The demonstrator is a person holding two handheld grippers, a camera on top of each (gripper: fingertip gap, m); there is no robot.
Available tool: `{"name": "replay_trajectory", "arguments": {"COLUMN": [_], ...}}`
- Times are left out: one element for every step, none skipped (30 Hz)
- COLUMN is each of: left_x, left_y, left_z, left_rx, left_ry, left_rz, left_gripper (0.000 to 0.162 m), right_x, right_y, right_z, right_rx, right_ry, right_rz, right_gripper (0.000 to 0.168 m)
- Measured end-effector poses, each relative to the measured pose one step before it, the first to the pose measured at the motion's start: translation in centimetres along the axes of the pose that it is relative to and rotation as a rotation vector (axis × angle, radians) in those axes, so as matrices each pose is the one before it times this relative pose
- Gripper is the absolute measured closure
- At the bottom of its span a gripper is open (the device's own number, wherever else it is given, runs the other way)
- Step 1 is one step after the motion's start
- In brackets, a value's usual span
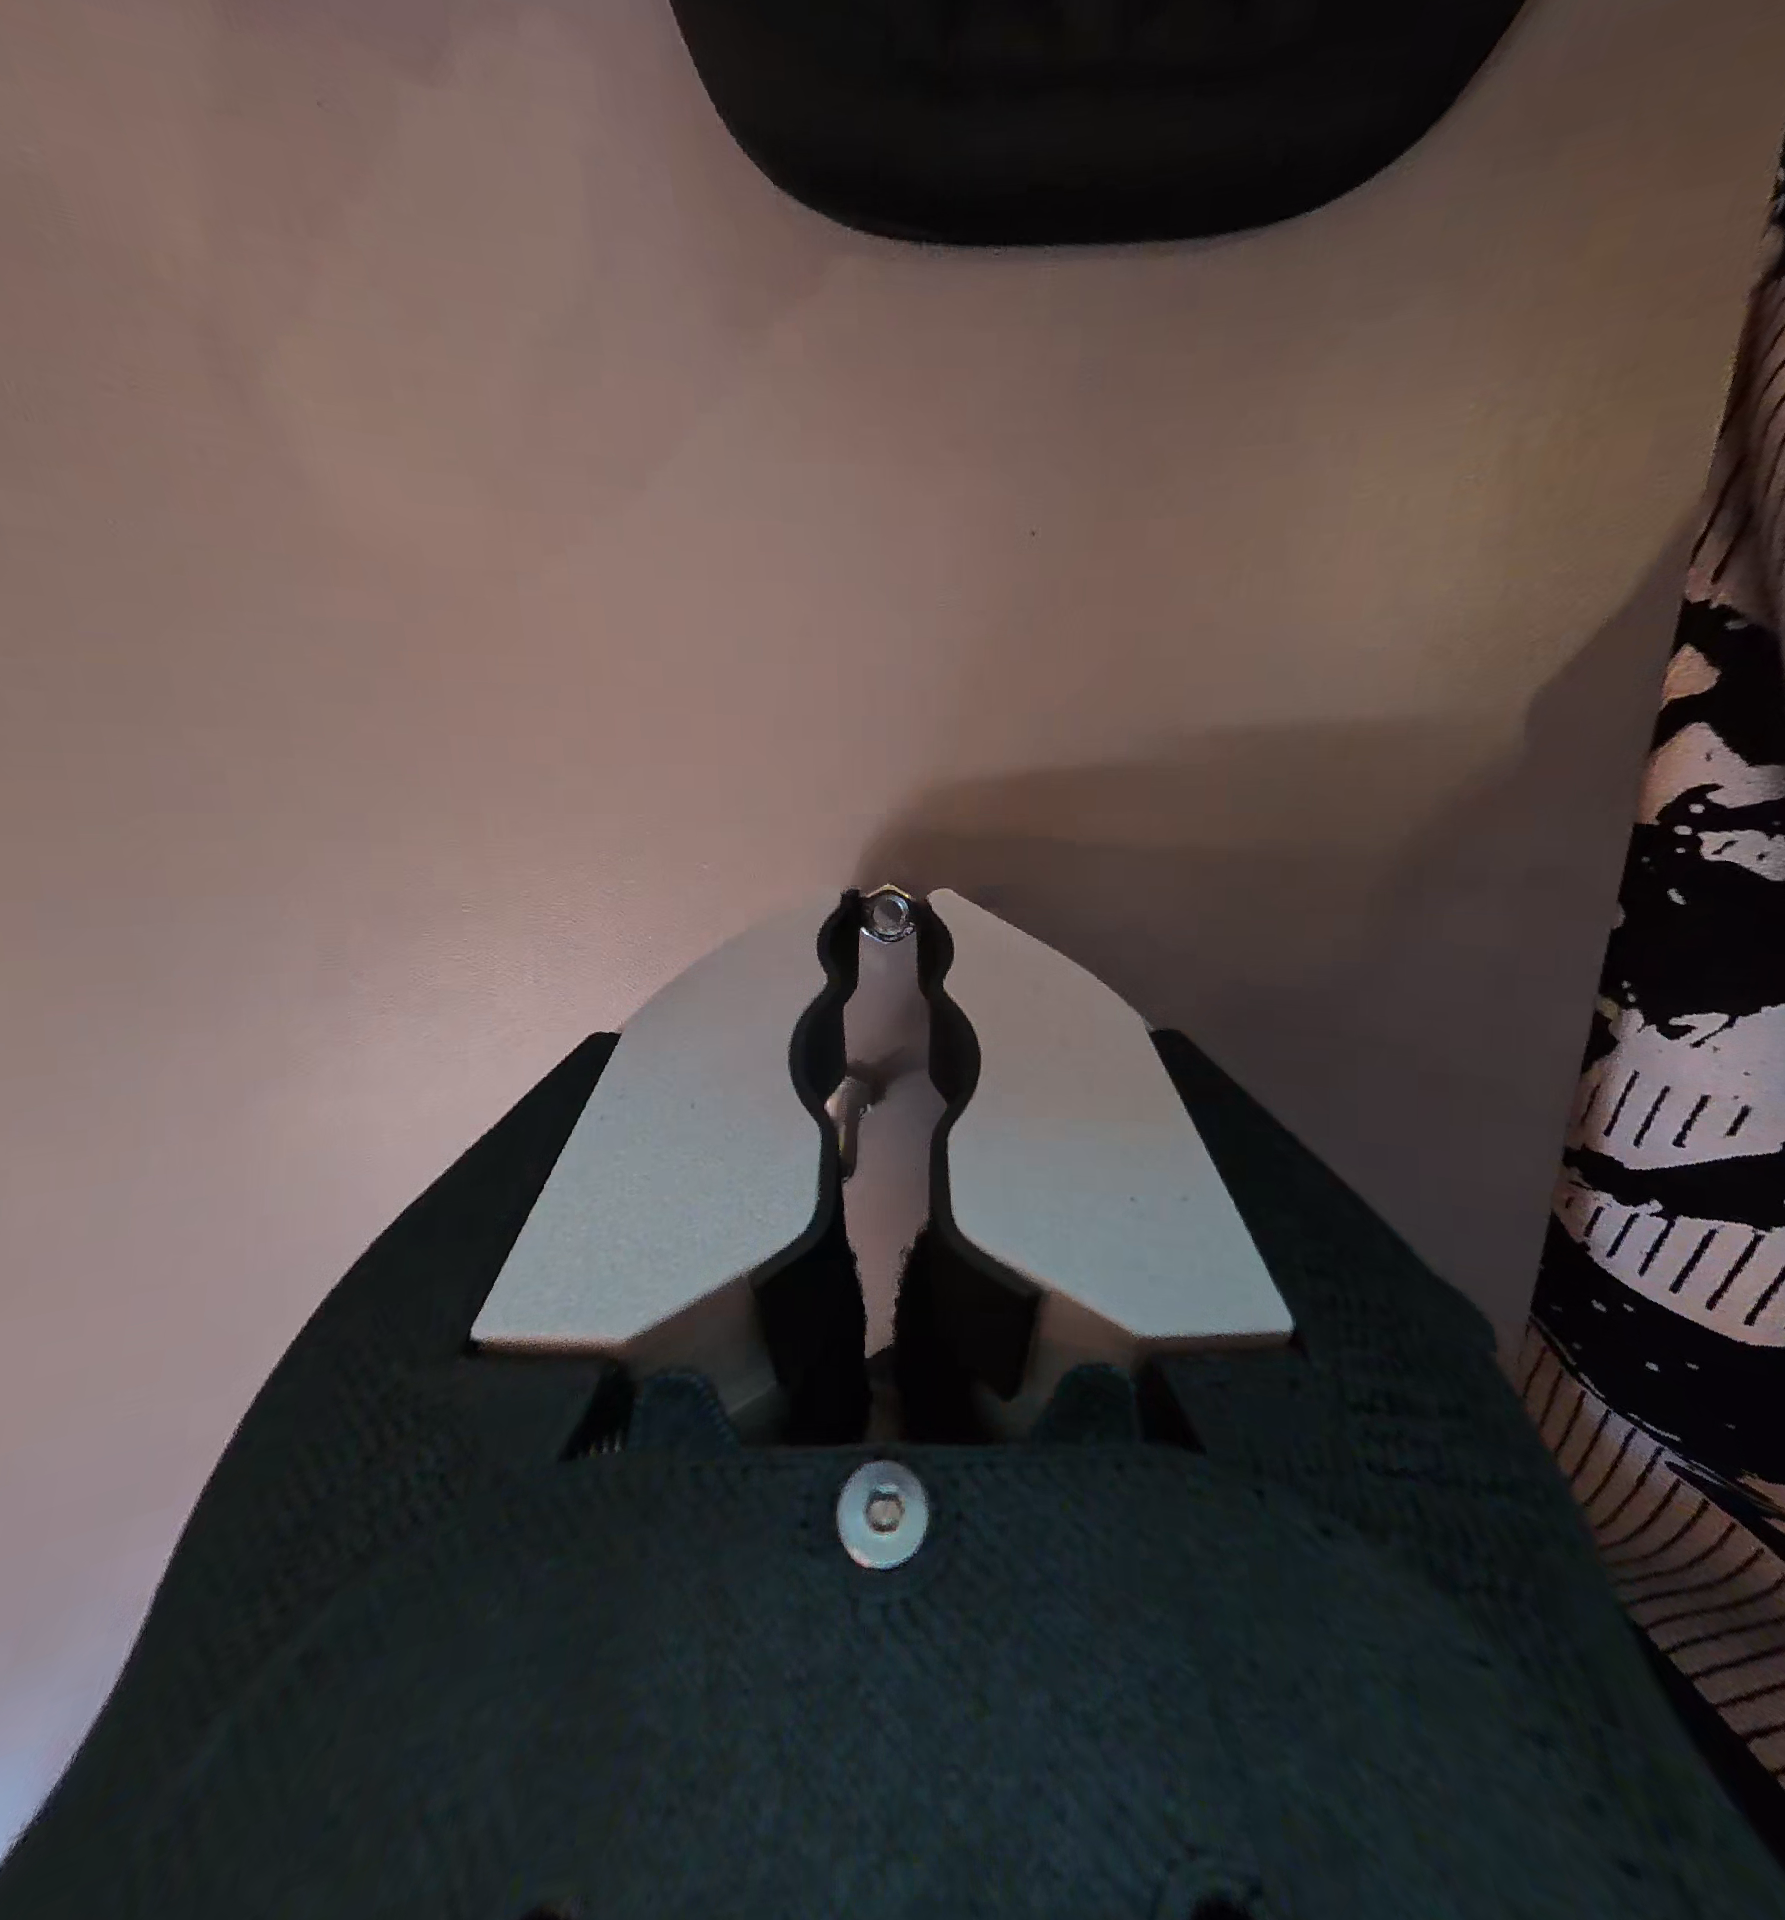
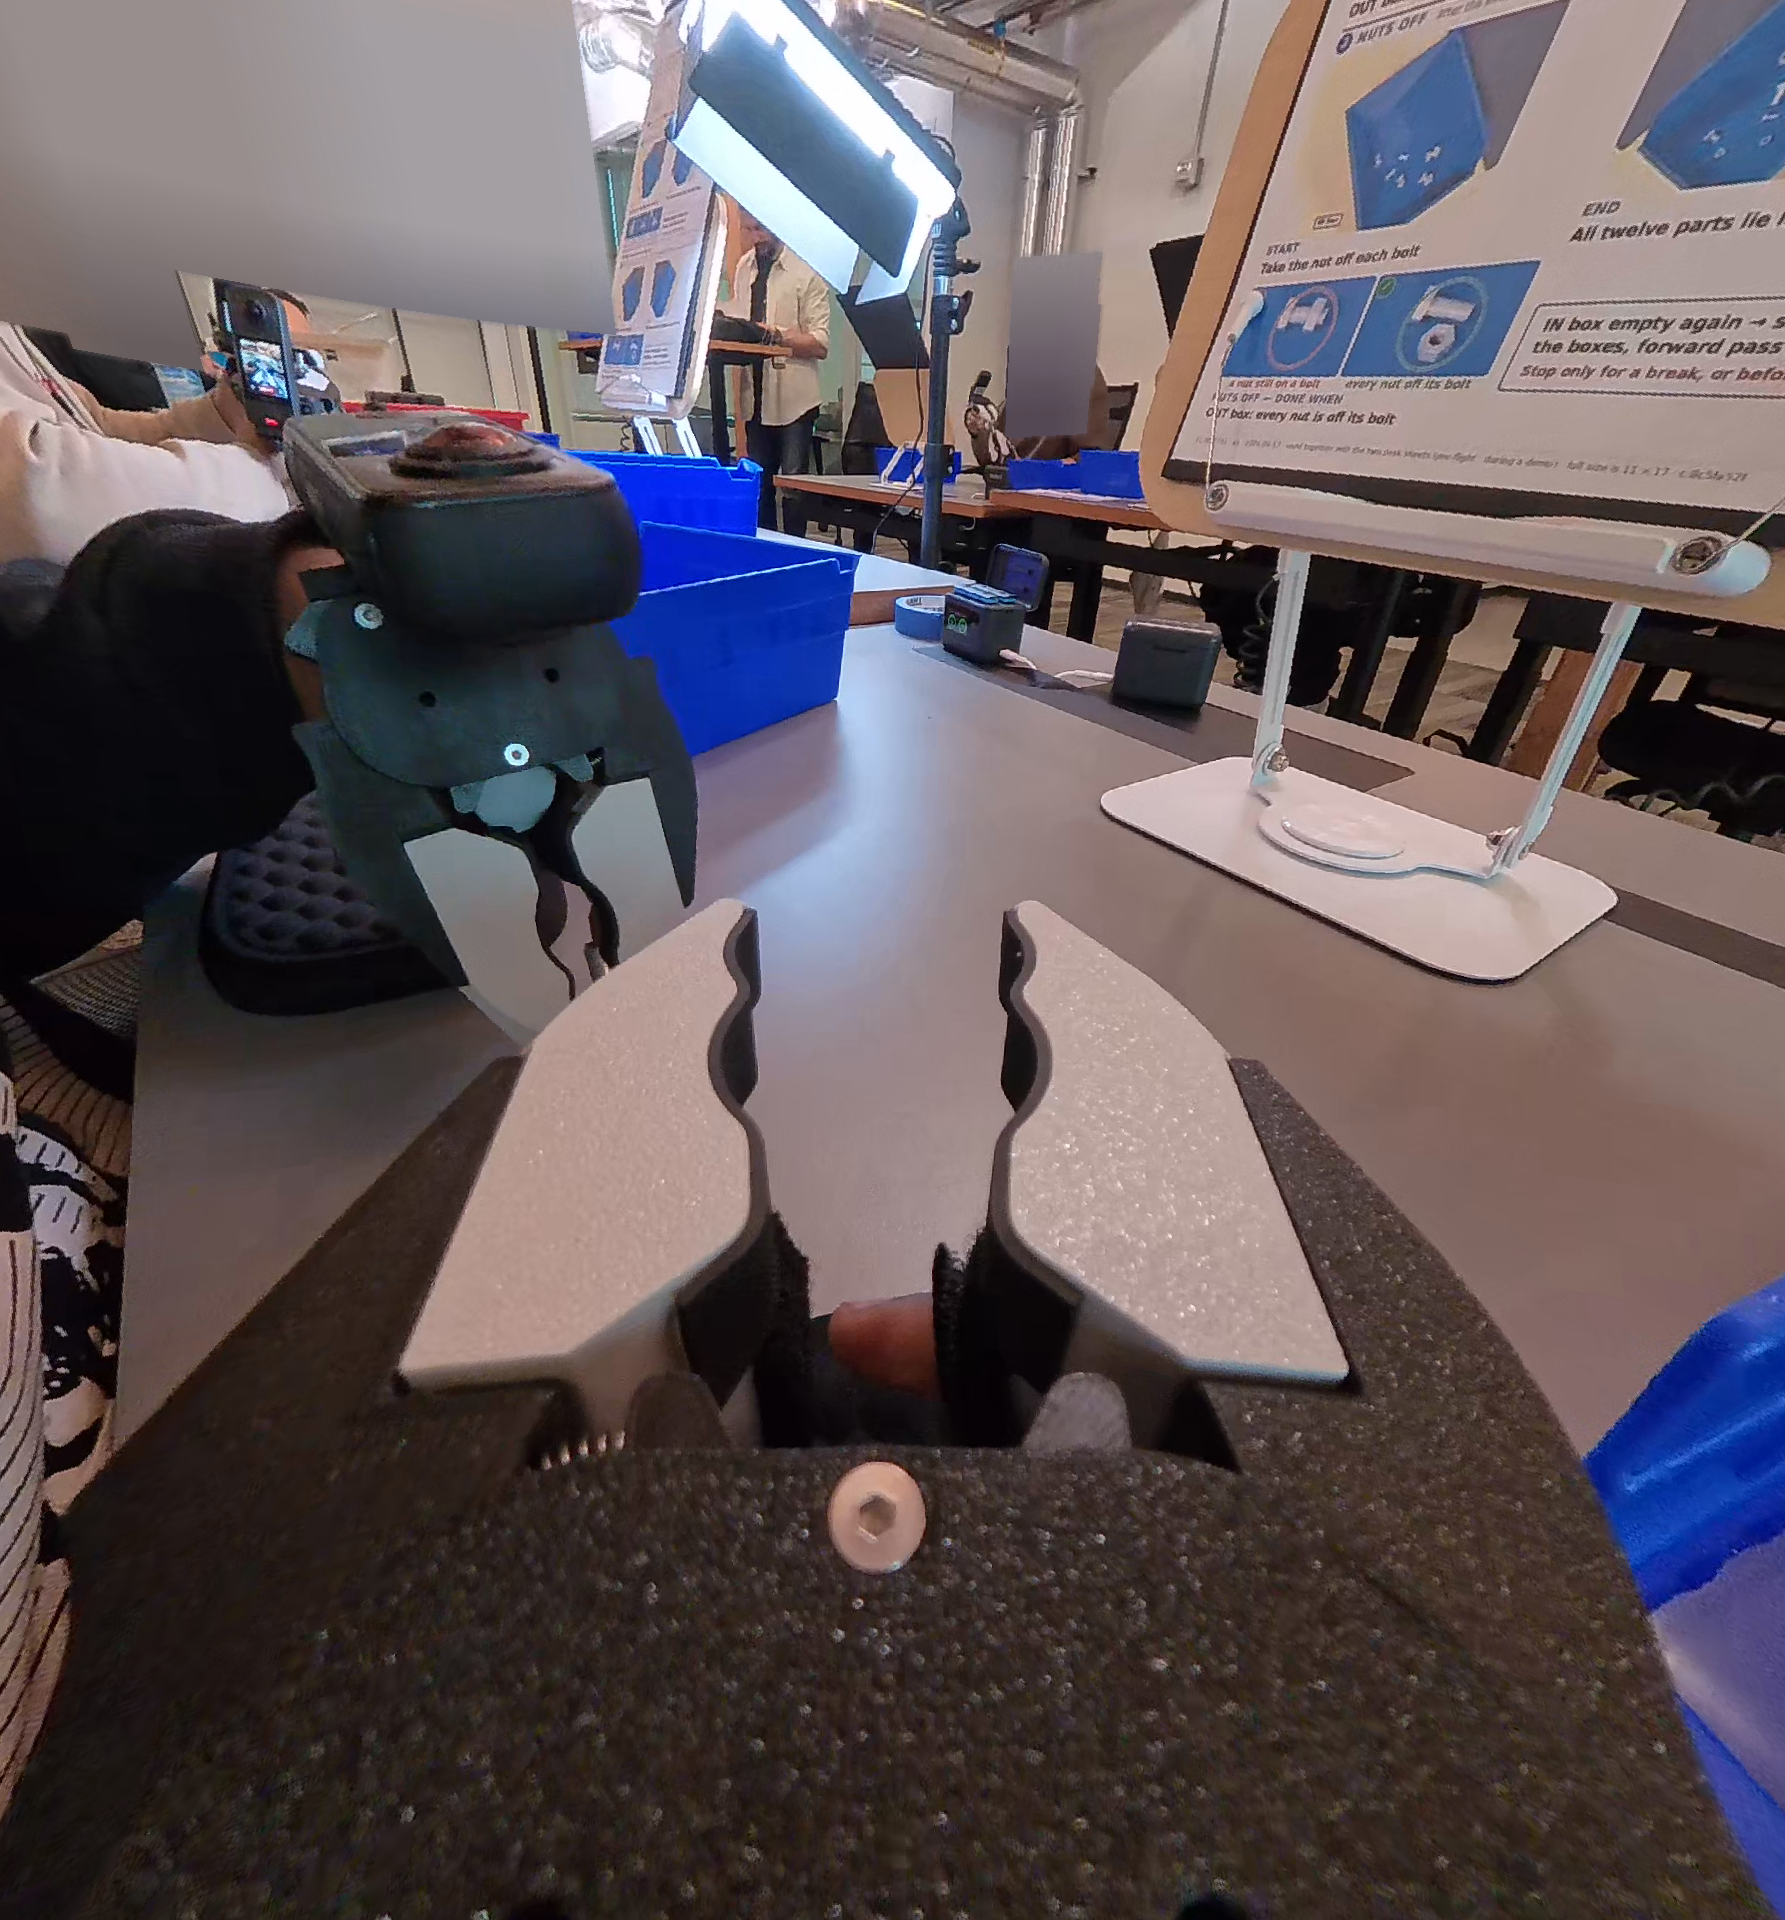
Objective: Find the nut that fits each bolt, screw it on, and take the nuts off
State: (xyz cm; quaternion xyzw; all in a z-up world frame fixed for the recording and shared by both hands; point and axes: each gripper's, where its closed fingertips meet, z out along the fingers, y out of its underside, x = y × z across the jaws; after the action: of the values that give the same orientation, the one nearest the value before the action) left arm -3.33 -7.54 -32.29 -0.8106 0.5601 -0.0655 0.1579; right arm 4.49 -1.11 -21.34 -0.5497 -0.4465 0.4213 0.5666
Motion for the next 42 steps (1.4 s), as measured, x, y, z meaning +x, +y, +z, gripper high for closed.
{"name": "replay_trajectory", "arguments": {"left_x": [0.086, 0.004, 0.017, -0.011, 0.0, 0.022, -0.003, -0.003, 0.011, -0.066, -0.102, -0.11, -0.125, -0.172, -0.175, -0.181, -0.385, -0.481, -0.376, -0.336, -0.272, -0.207, -0.129, 0.068, 0.236, 0.201, 0.14, 0.136, 0.174, 0.152, 0.069, 0.084, 0.114, 0.044, -0.028, 0.002, 0.109, 0.11, 0.038, 0.003, 0.019, 0.02], "left_y": [0.037, 0.039, 0.049, 0.032, 0.054, 0.056, 0.036, -0.009, -0.047, -0.032, -0.04, -0.014, -0.061, -0.139, -0.206, -0.257, -0.296, -0.369, -0.51, -0.716, -0.83, -0.879, -0.931, -0.803, -0.534, -0.292, -0.088, 0.097, 0.261, 0.273, 0.186, 0.003, -0.123, -0.071, 0.049, 0.084, 0.049, 0.014, 0.01, 0.02, 0.03, 0.014], "left_z": [-0.033, -0.034, -0.008, 0.002, 0.012, 0.009, -0.012, -0.05, -0.071, -0.106, -0.156, -0.207, -0.307, -0.435, -0.546, -0.638, -0.726, -0.768, -0.805, -0.845, -0.893, -0.924, -0.899, -0.849, -0.739, -0.585, -0.465, -0.359, -0.247, -0.168, -0.101, -0.089, -0.069, -0.048, -0.029, -0.007, -0.017, -0.028, -0.028, -0.014, -0.009, -0.011], "left_rx": [0.0011, 0.0001, -0.0003, 0.0005, -0.0006, -0.0013, 0.0002, 0.0038, 0.007, 0.0075, 0.008, 0.0093, 0.0159, 0.0269, 0.0395, 0.0531, 0.0651, 0.0749, 0.0885, 0.1082, 0.1199, 0.1205, 0.12, 0.1071, 0.0825, 0.0614, 0.0467, 0.0298, 0.012, 0.0043, 0.0034, 0.0056, 0.0074, 0.0046, 0.0006, -0.0006, -0.0005, 0.0001, 0.0018, 0.0008, 0.0, 0.0005], "left_ry": [0.005, 0.0001, 0.0008, -0.0004, 0.0005, 0.002, -0.0001, -0.0005, 0.0008, -0.0044, -0.0064, -0.0065, -0.0084, -0.0107, -0.0083, -0.0065, -0.0156, -0.0155, -0.005, -0.0035, -0.0044, -0.0032, -0.0015, 0.0087, 0.0175, 0.0113, 0.0042, 0.0019, 0.0051, 0.0046, 0.0008, 0.0037, 0.0068, 0.0041, 0.0004, 0.0021, 0.006, 0.0056, 0.0014, 0.0001, 0.002, 0.0019], "left_rz": [-0.0004, -0.0018, -0.0003, -0.0012, -0.0009, 0.0005, -0.0004, -0.0015, -0.0026, -0.0049, -0.005, -0.0054, -0.0062, -0.009, -0.011, -0.0084, -0.0188, -0.0342, -0.0363, -0.0285, -0.0264, -0.0286, -0.0311, -0.0307, -0.0267, -0.0196, -0.0058, 0.0034, 0.0079, 0.0079, 0.0059, 0.0041, 0.0025, 0.0008, -0.0022, -0.0024, 0.0006, 0.0038, 0.0033, 0.0011, 0.0001, 0.001], "left_gripper": [0.151, 0.151, 0.15, 0.15, 0.149, 0.148, 0.147, 0.146, 0.145, 0.144, 0.143, 0.142, 0.141, 0.141, 0.141, 0.141, 0.141, 0.141, 0.14, 0.14, 0.139, 0.137, 0.133, 0.13, 0.126, 0.121, 0.114, 0.111, 0.109, 0.108, 0.107, 0.106, 0.106, 0.106, 0.106, 0.106, 0.106, 0.106, 0.106, 0.106, 0.106, 0.106], "right_x": [0.007, -0.013, -0.001, 0.0, -0.001, -0.013, 0.004, -0.008, -0.012, 0.002, 0.002, 0.007, 0.003, -0.004, -0.013, -0.018, -0.035, -0.049, -0.109, -0.209, -0.284, -0.358, -0.435, -0.497, -0.559, -0.621, -0.661, -0.674, -0.712, -0.664, -0.661, -0.565, -0.328, -0.174, -0.091, 0.017, 0.105, 0.089, 0.02, -0.001, 0.017, 0.038], "right_y": [-0.001, 0.004, 0.007, 0.008, 0.011, 0.011, -0.001, 0.01, 0.013, 0.014, 0.017, 0.01, 0.021, 0.015, 0.019, 0.032, 0.057, 0.081, 0.128, 0.164, 0.2, 0.24, 0.255, 0.211, 0.154, 0.083, 0.019, 0.022, 0.035, 0.083, 0.11, 0.111, 0.081, 0.067, 0.099, 0.148, 0.187, 0.203, 0.172, 0.118, 0.067, -0.003], "right_z": [-0.006, 0.005, 0.006, 0.005, 0.004, 0.01, 0.004, 0.011, 0.009, 0.004, 0.015, 0.004, 0.023, 0.008, 0.022, 0.034, 0.048, 0.082, 0.141, 0.198, 0.267, 0.349, 0.409, 0.484, 0.555, 0.639, 0.742, 0.838, 0.928, 0.987, 0.993, 0.965, 0.889, 0.795, 0.726, 0.65, 0.584, 0.497, 0.42, 0.338, 0.241, 0.158], "right_rx": [0.0002, -0.0003, -0.0005, -0.0006, -0.0009, -0.0009, -0.0007, -0.0008, -0.0011, -0.0011, -0.0013, -0.0015, -0.0016, -0.0019, -0.0024, -0.0034, -0.0054, -0.009, -0.0138, -0.0191, -0.0241, -0.0287, -0.0317, -0.0318, -0.0303, -0.0269, -0.0248, -0.0259, -0.0277, -0.0302, -0.0315, -0.0299, -0.0257, -0.0201, -0.0185, -0.0203, -0.0202, -0.018, -0.0141, -0.0092, -0.0044, 0.0006], "right_ry": [-0.0002, -0.0002, -0.0001, 0.0, 0.0, 0.0, 0.0001, 0.0001, -0.0001, -0.0003, -0.0005, -0.0002, -0.0002, -0.0005, -0.0005, -0.0007, -0.0017, -0.0028, -0.006, -0.0109, -0.014, -0.0156, -0.0184, -0.0217, -0.0252, -0.0297, -0.0321, -0.0339, -0.0351, -0.0332, -0.0338, -0.0306, -0.0188, -0.0119, -0.0104, -0.0068, -0.0023, -0.0031, -0.0058, -0.0055, -0.0029, -0.0004], "right_rz": [0.0004, -0.0003, -0.0004, -0.0002, -0.0002, -0.0003, -0.0006, -0.0008, -0.0005, 0.0002, 0.0009, 0.001, 0.0008, 0.0003, -0.0004, -0.0008, -0.0012, -0.0018, -0.0037, -0.0071, -0.0106, -0.0126, -0.0119, -0.0078, -0.0017, 0.0032, 0.0064, 0.0076, 0.0061, 0.0036, -0.0006, -0.0045, -0.0055, -0.0041, 0.001, 0.0064, 0.0071, 0.0047, 0.0033, 0.0035, 0.002, -0.0001], "right_gripper": [0.124, 0.124, 0.124, 0.124, 0.124, 0.124, 0.124, 0.124, 0.124, 0.124, 0.124, 0.124, 0.124, 0.124, 0.124, 0.124, 0.124, 0.124, 0.123, 0.124, 0.124, 0.124, 0.125, 0.126, 0.127, 0.128, 0.13, 0.131, 0.132, 0.134, 0.136, 0.137, 0.138, 0.139, 0.14, 0.14, 0.14, 0.14, 0.141, 0.142, 0.145, 0.149]}}
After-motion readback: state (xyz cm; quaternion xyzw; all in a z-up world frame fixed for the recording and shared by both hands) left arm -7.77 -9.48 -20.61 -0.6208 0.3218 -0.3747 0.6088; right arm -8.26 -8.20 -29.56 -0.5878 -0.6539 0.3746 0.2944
